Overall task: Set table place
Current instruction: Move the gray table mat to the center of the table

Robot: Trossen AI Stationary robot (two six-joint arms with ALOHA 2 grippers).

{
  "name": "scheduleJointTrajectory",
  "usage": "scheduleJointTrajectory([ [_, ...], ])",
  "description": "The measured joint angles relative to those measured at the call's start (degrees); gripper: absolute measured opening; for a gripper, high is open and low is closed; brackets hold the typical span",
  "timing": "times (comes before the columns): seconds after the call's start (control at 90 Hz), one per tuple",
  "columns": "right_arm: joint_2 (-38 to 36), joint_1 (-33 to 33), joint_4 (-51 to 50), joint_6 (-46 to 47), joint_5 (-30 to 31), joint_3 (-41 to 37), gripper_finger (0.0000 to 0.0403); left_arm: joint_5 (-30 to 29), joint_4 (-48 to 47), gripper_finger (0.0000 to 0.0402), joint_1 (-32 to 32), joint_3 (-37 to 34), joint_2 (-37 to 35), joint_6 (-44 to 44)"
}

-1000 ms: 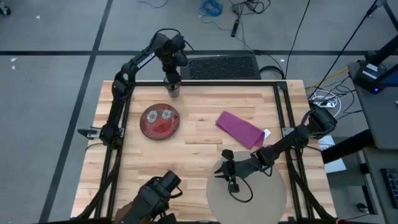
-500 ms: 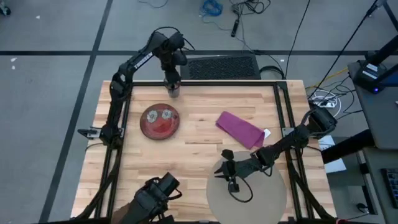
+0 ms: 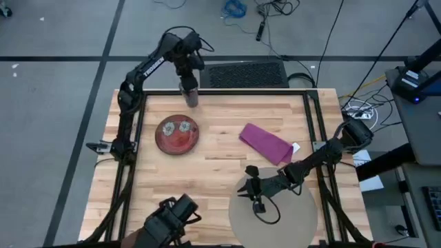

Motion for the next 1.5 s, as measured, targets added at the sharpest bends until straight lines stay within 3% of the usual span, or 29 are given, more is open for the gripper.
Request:
scheduleJointTrajectory([
  [0.5, 0.0, -0.1, -0.03, -0.54, -0.02, 0.0, 0.0059, -1.83, -0.02, 0.0041, -1.58, 0.21, -2.77, 0.61],
  [0.756, 0.0, -0.98, -0.16, -2.27, 0.0, 0.0, 0.0059, -1.23, -0.04, 0.0041, -6.56, 0.34, -7.27, -0.71],
  [0.933, 0.0, -2.34, -2.66, -2.14, -4.19, 0.0, 0.0059, 2.06, 0.0, 0.0041, -14.21, 0.3, -10.15, -4.55],
  [1.167, 0.0, -1.36, -10.51, 3.06, -10.64, 0.0, 0.0059, 3.16, -0.02, 0.0042, -29.38, -0.09, -10.18, -7.91],
  [1.5, -2.53, 2.86, -22.12, 8.85, -13.74, 0.0, 0.0059, 2.94, 0.02, 0.0041, -47.52, -0.07, -0.28, -9.12],
])
